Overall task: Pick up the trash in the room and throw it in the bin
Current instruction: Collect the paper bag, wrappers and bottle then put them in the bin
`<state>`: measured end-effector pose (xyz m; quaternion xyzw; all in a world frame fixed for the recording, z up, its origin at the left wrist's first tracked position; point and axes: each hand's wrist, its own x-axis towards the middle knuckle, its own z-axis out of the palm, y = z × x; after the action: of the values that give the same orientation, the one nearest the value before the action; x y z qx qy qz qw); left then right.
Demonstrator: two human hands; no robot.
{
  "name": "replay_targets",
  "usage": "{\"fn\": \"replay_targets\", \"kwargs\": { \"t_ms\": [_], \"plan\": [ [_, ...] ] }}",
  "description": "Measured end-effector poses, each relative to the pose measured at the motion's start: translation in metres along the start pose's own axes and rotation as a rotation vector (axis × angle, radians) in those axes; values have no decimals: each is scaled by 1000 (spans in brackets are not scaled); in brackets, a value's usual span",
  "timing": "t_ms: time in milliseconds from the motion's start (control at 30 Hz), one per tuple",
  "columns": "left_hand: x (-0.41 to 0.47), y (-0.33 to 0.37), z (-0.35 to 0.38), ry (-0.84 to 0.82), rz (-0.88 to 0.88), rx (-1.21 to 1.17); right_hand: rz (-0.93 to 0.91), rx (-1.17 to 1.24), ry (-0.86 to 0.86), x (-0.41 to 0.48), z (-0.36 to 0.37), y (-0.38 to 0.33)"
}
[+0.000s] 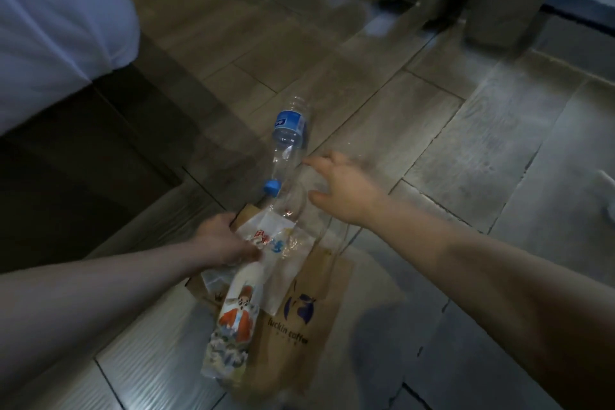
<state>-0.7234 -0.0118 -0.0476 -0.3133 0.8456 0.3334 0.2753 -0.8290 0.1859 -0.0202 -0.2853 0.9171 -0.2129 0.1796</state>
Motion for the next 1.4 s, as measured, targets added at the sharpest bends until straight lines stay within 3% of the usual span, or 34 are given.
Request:
{"fn": "replay_targets", "kwargs": {
  "t_ms": [300,500,567,700,800,1133,1233,1400],
  "plan": [
    [5,-21,-13,-77,64,55,-68,-346,-218,58,-1,-24],
    [8,-24,-15,-105,128,68,54,-405,193,39,-12,1],
    [10,-25,-18,-138,137,31,119,-336,172,35,-6,5],
    [9,-22,-21,-138,137,19,421,22,86,41,13,18],
    [7,-18,-20,-131,127,-5,548,126,100,35,17,32],
    [-11,41,-1,-44,156,-142,394,297,130,-74,-41,40],
    [-32,79,3,-10,167,-208,422,358,133,-119,-74,45],
    [-77,158,-1,40,299,-213,513,583,304,-201,-135,44]
  ]
}}
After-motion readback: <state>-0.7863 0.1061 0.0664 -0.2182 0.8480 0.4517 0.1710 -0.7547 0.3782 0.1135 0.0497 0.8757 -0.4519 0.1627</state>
